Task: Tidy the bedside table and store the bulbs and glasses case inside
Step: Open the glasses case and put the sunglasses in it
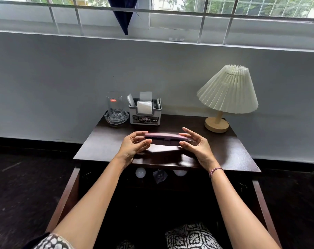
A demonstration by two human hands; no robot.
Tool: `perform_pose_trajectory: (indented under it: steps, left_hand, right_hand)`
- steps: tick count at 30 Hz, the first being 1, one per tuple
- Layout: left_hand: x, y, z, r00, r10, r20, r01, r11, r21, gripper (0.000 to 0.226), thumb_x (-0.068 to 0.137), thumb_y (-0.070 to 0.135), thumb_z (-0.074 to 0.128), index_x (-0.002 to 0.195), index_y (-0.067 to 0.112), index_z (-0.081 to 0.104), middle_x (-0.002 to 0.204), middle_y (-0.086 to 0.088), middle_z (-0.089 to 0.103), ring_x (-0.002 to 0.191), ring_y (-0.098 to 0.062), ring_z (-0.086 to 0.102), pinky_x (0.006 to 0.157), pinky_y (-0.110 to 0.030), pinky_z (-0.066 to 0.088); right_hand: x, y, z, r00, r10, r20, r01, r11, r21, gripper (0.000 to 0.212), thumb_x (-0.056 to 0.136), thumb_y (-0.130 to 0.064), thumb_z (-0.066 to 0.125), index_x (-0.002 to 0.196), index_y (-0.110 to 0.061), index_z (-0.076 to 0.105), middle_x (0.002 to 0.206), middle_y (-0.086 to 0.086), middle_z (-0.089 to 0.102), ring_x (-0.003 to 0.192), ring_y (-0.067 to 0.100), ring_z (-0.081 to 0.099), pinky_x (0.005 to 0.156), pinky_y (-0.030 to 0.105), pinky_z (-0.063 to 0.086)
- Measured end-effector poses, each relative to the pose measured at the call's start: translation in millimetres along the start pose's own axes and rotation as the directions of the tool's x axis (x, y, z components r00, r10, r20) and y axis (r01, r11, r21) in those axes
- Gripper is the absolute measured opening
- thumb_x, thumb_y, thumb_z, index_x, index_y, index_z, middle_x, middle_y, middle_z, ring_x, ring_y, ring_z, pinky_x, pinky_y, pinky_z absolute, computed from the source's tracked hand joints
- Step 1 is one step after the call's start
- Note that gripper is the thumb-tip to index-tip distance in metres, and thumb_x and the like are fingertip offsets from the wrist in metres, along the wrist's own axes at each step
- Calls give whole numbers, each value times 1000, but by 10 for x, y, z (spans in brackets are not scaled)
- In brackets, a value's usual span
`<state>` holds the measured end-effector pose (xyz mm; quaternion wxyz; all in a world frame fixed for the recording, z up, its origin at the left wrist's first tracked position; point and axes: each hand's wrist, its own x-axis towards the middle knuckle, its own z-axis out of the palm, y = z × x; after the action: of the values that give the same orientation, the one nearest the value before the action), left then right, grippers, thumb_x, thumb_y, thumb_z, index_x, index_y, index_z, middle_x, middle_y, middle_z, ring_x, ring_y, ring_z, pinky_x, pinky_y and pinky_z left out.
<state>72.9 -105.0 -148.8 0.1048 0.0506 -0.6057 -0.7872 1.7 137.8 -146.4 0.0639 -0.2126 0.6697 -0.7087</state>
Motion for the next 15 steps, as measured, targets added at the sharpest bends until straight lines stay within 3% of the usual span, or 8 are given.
perform_pose_trajectory:
  steps: [8,15]
  left_hand:
    - [8,2,1,1000,0,4,0,1000,-1,31,78,2,69,107,11,65,76,-3,71,74,-12,71,69,-24,58]
    - [-8,9,21,1000,3,12,-3,1000,-11,30,78,5,69,107,14,67,75,-1,74,73,-14,72,66,-22,58]
  right_hand:
    - [-39,-12,17,1000,1,-17,-1,1000,8,42,67,-5,79,105,-19,70,107,0,72,91,9,67,84,21,54]
    - [-44,6,34,1000,-9,-29,9,1000,-2,42,67,4,78,103,-16,70,94,1,74,86,11,69,77,23,58]
